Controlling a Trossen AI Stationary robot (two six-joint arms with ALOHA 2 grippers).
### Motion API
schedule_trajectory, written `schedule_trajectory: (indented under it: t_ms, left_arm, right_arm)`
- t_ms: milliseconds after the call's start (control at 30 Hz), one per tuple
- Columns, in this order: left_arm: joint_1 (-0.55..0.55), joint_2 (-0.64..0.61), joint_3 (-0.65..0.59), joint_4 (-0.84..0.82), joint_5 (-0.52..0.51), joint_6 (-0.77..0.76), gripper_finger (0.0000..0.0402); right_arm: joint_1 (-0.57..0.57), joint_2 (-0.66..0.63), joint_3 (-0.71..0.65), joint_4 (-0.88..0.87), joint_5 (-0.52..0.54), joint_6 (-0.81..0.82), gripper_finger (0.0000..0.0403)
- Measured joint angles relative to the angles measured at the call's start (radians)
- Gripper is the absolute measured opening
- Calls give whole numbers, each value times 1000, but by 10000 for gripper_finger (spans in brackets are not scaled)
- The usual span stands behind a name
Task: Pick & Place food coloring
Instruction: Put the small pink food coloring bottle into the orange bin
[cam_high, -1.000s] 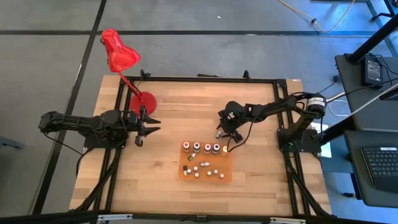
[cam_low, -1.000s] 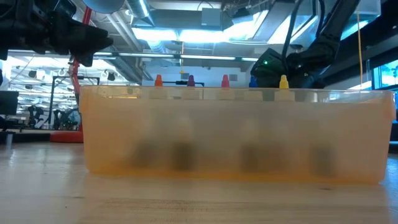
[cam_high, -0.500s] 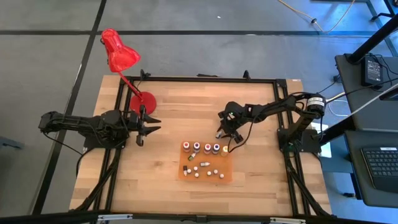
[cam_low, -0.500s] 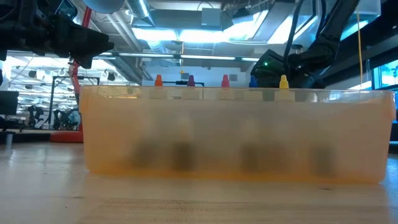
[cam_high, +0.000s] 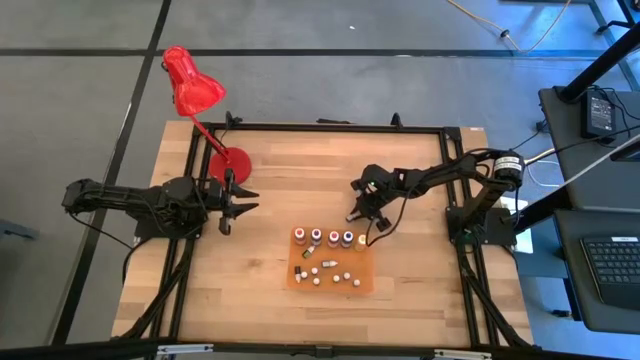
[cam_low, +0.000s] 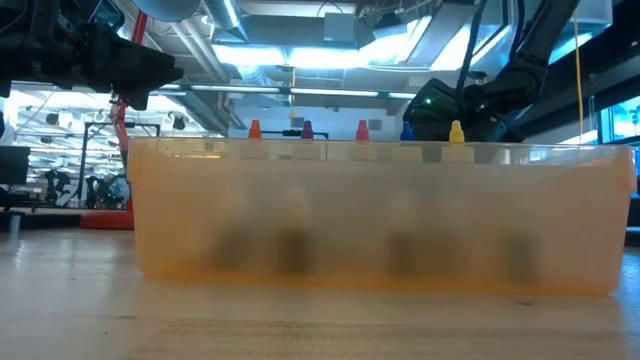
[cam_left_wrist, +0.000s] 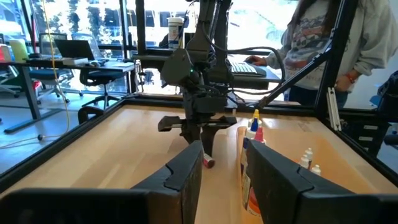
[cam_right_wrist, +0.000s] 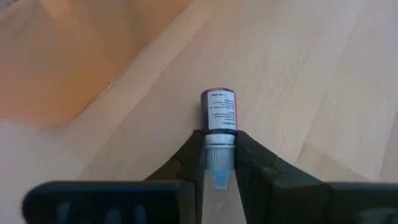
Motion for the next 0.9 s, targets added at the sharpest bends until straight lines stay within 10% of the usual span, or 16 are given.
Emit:
schedule_trajectory:
  t_ms: [400,900]
  left_arm:
    - [0,0,0,0,1,0,122]
    - [0,0,0,1,10,-26,125]
  right_arm:
    - [-5,-164,6,-32,244,182,68]
    - [229,-459,522,-756,755,649,68]
